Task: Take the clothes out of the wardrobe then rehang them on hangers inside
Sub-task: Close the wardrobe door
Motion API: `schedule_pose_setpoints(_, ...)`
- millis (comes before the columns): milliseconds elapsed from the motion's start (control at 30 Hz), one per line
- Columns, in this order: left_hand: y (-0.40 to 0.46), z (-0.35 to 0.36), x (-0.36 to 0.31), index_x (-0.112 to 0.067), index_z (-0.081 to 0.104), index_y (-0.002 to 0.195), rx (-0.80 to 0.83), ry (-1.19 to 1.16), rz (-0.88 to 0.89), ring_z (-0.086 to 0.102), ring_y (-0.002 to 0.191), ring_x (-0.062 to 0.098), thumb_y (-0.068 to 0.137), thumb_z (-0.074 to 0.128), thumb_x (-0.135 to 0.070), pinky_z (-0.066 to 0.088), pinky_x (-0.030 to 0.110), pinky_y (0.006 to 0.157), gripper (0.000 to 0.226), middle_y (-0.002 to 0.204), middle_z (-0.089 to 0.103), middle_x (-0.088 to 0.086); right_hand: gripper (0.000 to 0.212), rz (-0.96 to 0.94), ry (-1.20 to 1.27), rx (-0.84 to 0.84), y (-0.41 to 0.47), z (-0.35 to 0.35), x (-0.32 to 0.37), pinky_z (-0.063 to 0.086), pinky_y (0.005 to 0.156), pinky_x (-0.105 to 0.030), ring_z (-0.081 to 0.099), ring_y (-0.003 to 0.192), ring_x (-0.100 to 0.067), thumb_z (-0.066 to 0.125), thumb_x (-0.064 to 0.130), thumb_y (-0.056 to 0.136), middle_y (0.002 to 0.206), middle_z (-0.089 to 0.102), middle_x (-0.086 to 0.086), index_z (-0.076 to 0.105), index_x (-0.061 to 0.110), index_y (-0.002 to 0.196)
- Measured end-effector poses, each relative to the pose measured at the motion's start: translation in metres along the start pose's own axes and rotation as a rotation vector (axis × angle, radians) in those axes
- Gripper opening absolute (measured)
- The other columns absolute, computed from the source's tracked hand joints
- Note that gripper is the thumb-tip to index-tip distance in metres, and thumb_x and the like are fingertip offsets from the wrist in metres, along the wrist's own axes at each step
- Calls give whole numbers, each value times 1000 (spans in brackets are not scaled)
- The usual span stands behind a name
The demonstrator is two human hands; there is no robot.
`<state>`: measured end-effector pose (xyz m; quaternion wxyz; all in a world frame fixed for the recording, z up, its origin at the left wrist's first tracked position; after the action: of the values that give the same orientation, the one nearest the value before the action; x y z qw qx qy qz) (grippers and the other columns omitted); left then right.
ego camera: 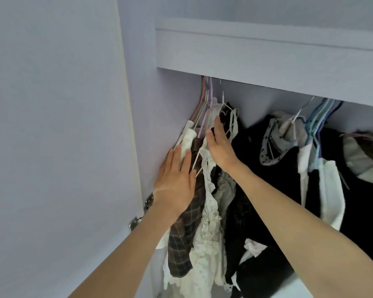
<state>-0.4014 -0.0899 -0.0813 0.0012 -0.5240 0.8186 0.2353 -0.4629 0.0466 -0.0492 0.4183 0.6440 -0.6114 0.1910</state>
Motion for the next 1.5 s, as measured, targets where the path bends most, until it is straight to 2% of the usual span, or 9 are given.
schedule_pose_setpoints(233,-40,-37,-7,-19,-3,149,160,93,-10,-7,144,26,101,19,-37,1,40,115,56,157,-8,7,59,49,-221,99,-87,-22,18,-1,117,-29,-6,143,-10,23,39,101,157,-5,0,-1,15,149)
schedule_pose_setpoints(500,-158,-103,-45,-22,-4,149,107,132,34,-16,142,24,101,19,-35,-3,42,115,55,156,-12,5,59,-46,-525,173,-236,-48,68,-5,115,-33,-9,144,-14,22,40,101,157,-8,-1,-2,16,149)
schedule_pose_setpoints(667,-247,-160,-64,-12,37,141,-121,97,172,18,140,39,92,51,-19,24,59,108,51,148,30,20,60,-165,-680,140,-323,-56,129,-7,116,-36,-11,143,-12,24,42,100,157,-9,1,-3,20,150)
schedule_pose_setpoints(733,-276,-184,-63,-13,41,137,-170,112,184,20,139,38,94,44,-19,22,56,108,44,145,34,18,60,-212,-697,137,-347,-53,157,-6,116,-37,-10,143,-13,25,41,100,157,-8,1,-2,19,149)
schedule_pose_setpoints(933,-322,-292,-58,-16,43,135,-339,210,313,14,141,34,93,33,-20,20,57,111,44,149,31,14,60,-378,-621,95,-378,-32,272,-11,115,-34,-13,143,-12,29,36,101,157,-9,0,-3,19,149)
schedule_pose_setpoints(1167,-339,-436,-5,-17,35,142,-651,210,222,0,144,30,92,39,-19,5,47,116,50,155,14,13,60,-587,-425,91,-390,8,415,-6,117,-32,-12,141,-4,29,36,101,156,-11,9,-8,28,148)
schedule_pose_setpoints(1333,-333,-471,68,-15,5,149,-590,52,-37,-6,144,22,98,34,-21,0,41,117,60,157,-2,8,65,-615,-242,59,-388,41,475,6,108,-17,-4,142,-3,40,33,99,157,-4,11,-2,29,148)
schedule_pose_setpoints(1400,-326,-467,86,-13,1,149,-494,-78,-110,0,144,20,99,33,-22,3,39,117,60,157,5,6,66,-592,-220,77,-388,52,479,7,107,-15,-3,142,-2,41,30,99,156,-4,12,-2,29,148)
schedule_pose_setpoints(1500,-320,-458,89,-14,3,150,-398,-327,-108,15,140,15,99,32,-16,10,17,105,58,154,19,2,65,-537,-144,132,-390,63,476,6,110,-15,-1,141,0,41,27,99,156,-2,12,0,27,149)
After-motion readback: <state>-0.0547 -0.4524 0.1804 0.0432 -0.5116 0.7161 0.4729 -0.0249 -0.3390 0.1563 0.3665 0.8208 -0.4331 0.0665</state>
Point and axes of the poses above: each hand's wrist, its own y-axis towards the middle knuckle, its own z-axis out of the palm, x = y × z, the point moved 8 cm from there along y, towards the middle knuckle
